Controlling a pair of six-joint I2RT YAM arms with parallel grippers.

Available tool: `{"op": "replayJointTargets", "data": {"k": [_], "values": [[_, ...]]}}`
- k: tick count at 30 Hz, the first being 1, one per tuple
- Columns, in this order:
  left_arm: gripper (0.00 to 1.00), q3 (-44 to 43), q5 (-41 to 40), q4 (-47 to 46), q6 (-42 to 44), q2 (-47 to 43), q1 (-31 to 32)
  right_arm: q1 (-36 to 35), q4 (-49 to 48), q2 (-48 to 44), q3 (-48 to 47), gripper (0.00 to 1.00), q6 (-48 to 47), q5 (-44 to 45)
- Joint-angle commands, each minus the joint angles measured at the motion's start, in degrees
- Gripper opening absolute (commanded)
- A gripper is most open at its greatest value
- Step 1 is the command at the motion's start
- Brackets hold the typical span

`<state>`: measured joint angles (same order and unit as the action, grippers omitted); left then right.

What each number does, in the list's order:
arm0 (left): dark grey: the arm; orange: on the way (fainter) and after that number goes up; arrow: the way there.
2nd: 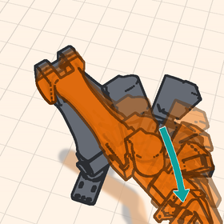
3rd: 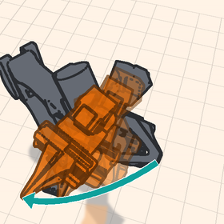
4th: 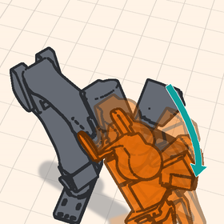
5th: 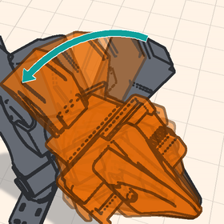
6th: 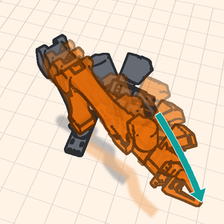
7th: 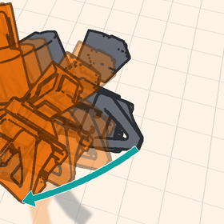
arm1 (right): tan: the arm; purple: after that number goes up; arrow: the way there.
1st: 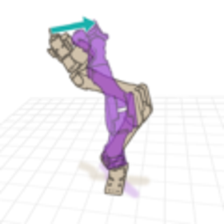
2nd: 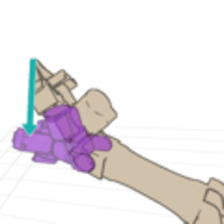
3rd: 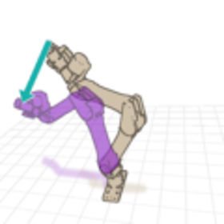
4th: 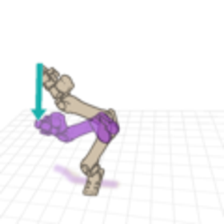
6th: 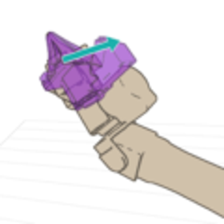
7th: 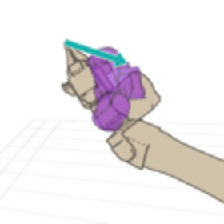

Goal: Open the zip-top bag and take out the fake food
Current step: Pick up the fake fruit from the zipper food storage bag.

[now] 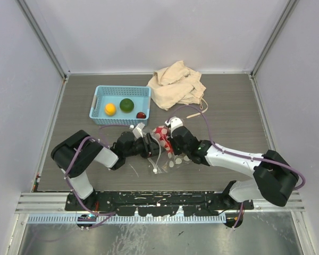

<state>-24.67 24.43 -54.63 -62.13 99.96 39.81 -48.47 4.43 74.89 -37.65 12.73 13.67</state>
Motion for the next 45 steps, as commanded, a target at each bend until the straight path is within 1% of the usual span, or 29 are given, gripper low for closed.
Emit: {"op": "replayJointTargets", "data": {"k": [1, 4, 7, 10, 12, 15, 17, 21, 28, 34, 38, 43, 45], "values": [[0.56, -1.13, -0.47, -3.45, 0.87, -0.05, 0.24, -2.27, 1.94, 2.80, -1.78, 0.10, -1.66, -5.23], [0.56, -0.39, -0.96, -3.49, 1.03, -0.84, 0.23, -2.58, 1.92, 0.93, -1.53, 0.10, -0.97, -4.31], [0.56, 0.35, -1.29, -3.40, 1.37, -1.91, 0.27, -2.55, 1.40, -3.98, -0.83, 0.10, -0.15, -2.49], [0.57, 0.67, -1.41, -3.44, 1.57, -2.56, 0.25, -2.60, -0.50, -8.39, -0.43, 0.11, 0.10, -2.18], [0.57, 0.80, -1.44, -3.46, 1.57, -2.75, 0.24, -2.60, -1.82, -9.23, -0.63, 0.11, 0.29, -1.79], [0.58, 0.91, -1.44, -3.61, 1.48, -2.74, 0.26, -2.59, -3.16, -7.02, -1.77, 0.11, 0.43, 0.50], [0.58, 1.06, -1.48, -3.75, 1.38, -2.68, 0.18, -2.60, -3.81, -3.77, -2.86, 0.11, 0.46, 1.22], [0.59, 1.41, -1.48, -3.83, 1.40, -2.97, 0.25, -2.60, -2.51, 1.36, -5.65, 0.09, 0.71, 5.14], [0.58, 1.58, -1.66, -4.16, 1.57, -2.61, 0.24, -4.13, 0.29, 3.48, -7.25, 0.08, -0.64, 10.71], [0.59, 1.43, -1.44, -6.36, 0.89, -1.33, 0.20, -4.71, 1.65, 7.27, -7.61, 0.07, -1.15, 9.93], [0.61, 1.70, -1.46, -7.03, 0.93, -1.60, 0.24, -4.71, 2.47, 10.14, -7.85, 0.07, -1.54, 9.90], [0.65, 1.92, -2.07, -6.72, 1.22, -2.29, 0.20, -4.71, 3.84, 10.66, -7.86, 0.07, -1.69, 8.58], [0.65, 1.97, -2.39, -6.75, 1.22, -2.37, 0.17, -4.66, 5.06, 9.82, -7.77, 0.07, -1.25, 9.67]]}}
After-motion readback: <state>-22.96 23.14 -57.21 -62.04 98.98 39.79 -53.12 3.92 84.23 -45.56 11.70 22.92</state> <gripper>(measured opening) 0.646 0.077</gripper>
